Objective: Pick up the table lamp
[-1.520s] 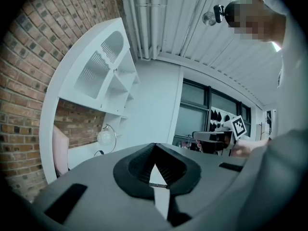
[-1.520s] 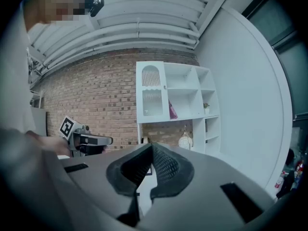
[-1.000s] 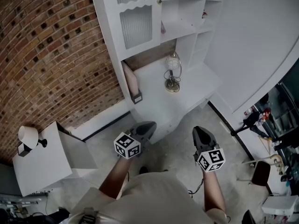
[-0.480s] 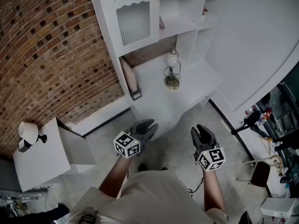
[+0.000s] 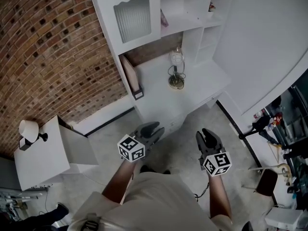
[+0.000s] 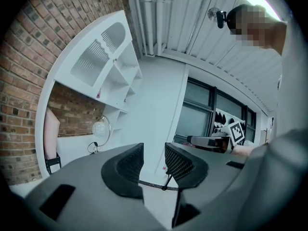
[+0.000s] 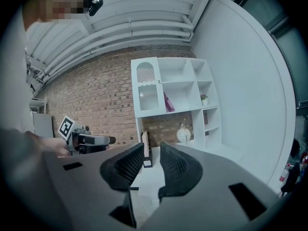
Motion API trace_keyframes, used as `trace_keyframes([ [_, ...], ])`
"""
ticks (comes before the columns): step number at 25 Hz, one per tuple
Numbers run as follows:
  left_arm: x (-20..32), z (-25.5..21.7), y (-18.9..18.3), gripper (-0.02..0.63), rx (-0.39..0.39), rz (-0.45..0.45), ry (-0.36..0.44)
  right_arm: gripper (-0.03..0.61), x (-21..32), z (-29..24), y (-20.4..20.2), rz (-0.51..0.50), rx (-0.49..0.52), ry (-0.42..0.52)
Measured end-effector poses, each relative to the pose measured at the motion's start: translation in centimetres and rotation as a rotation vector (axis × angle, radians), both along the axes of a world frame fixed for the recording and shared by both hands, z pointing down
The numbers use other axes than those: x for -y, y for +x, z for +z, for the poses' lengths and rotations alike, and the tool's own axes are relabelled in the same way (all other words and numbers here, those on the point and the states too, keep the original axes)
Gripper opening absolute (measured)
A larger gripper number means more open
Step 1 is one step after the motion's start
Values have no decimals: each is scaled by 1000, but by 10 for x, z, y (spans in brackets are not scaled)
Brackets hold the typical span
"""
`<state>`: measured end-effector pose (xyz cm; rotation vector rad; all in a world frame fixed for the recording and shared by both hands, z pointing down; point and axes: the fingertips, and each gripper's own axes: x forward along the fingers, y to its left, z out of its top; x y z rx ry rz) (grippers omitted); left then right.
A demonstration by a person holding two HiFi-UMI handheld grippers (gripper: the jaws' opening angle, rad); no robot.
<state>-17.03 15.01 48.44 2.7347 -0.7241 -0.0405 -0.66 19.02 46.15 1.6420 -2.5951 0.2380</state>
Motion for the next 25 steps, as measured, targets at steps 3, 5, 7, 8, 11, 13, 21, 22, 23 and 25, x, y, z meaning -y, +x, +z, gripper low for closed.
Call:
trace_keyframes([
  [3, -2, 5, 5, 155, 3, -17, -10, 118, 0, 6, 6, -13, 5, -12],
  [5, -2, 8, 9, 164, 6, -24, -16, 118, 2, 9, 10, -20, 6, -17],
  [7, 0, 11, 13, 177, 9, -28, -21, 118, 5, 13, 14, -24, 8, -23],
  [8, 1, 13, 14, 178, 10, -30, -24, 118, 6, 16, 16, -24, 11, -27],
  [11, 7, 17, 18, 178, 13, -32, -33, 118, 12, 21, 20, -25, 18, -37],
  [13, 15, 18, 22, 178, 13, -29, -36, 118, 21, 24, 24, -20, 23, -43],
  [21, 85, 32, 35, 176, 14, 2, -41, 114, 80, 40, 32, -7, 3, -78],
  [22, 97, 33, 38, 176, 8, 9, -42, 114, 91, 41, 34, -8, -1, -84],
  [23, 108, 33, 42, 176, 0, 15, -43, 114, 102, 42, 35, -9, -4, -88],
  [25, 130, 33, 48, 176, -14, 28, -43, 115, 126, 41, 39, -8, -12, -93],
])
